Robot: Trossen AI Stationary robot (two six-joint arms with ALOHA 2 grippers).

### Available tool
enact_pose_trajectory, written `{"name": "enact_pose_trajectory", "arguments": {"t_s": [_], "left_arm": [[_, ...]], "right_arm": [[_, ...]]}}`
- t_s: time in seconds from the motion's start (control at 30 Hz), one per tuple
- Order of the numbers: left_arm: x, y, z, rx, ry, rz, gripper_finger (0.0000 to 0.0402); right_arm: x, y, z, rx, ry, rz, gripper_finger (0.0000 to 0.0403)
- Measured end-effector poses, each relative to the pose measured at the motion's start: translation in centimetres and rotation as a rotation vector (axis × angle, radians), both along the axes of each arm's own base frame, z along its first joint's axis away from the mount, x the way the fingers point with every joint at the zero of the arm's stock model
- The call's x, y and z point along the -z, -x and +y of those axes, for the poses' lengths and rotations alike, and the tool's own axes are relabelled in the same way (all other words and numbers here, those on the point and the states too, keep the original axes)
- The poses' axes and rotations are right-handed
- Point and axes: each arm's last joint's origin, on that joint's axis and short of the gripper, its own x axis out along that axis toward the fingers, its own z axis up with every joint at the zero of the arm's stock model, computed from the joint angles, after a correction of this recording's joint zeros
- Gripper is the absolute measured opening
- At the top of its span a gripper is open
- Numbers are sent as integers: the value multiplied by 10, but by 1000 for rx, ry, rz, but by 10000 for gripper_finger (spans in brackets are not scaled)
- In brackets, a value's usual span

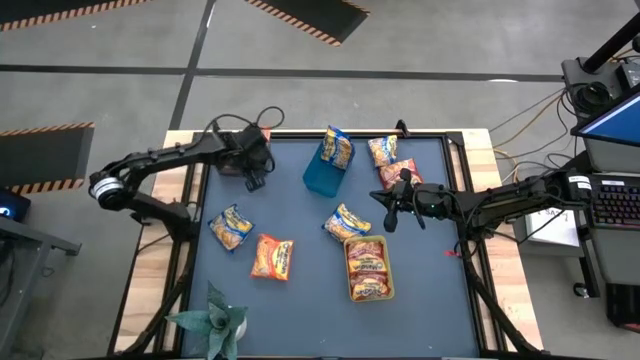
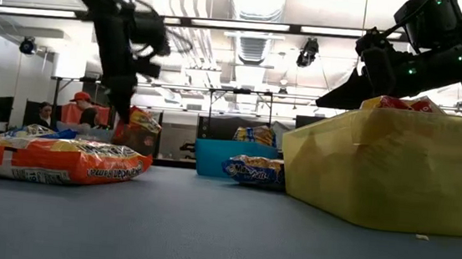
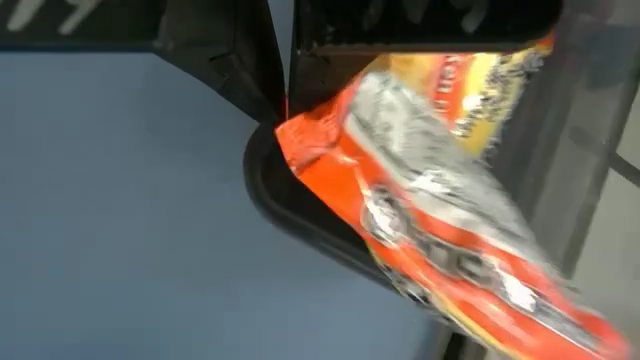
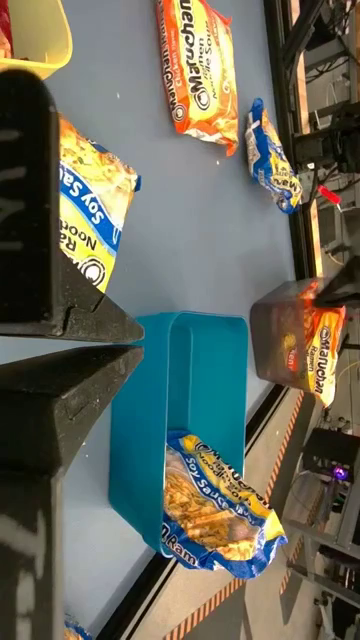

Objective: Sort Maruchan noodles
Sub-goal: Put the orange noodle pack into the black bin

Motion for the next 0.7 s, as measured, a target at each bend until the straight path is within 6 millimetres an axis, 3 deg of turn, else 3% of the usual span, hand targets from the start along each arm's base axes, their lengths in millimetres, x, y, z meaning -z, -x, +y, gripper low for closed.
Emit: {"name": "enact_pose_trajectory", "arguments": {"t_s": [0.2, 0.33, 0.47, 0.7], "left_arm": [[-45, 4, -3, 3, -117, -156, 0], [-55, 7, -3, -3, -173, -228, 0], [-50, 4, -1, -4, -183, -240, 0], [-17, -4, 5, -9, -126, -167, 0]], "right_arm": [[0, 0, 0, 0, 0, 0, 9], [0, 0, 0, 0, 0, 0, 9], [0, 0, 0, 0, 0, 0, 9], [0, 0, 0, 1, -3, 1, 9]]}}
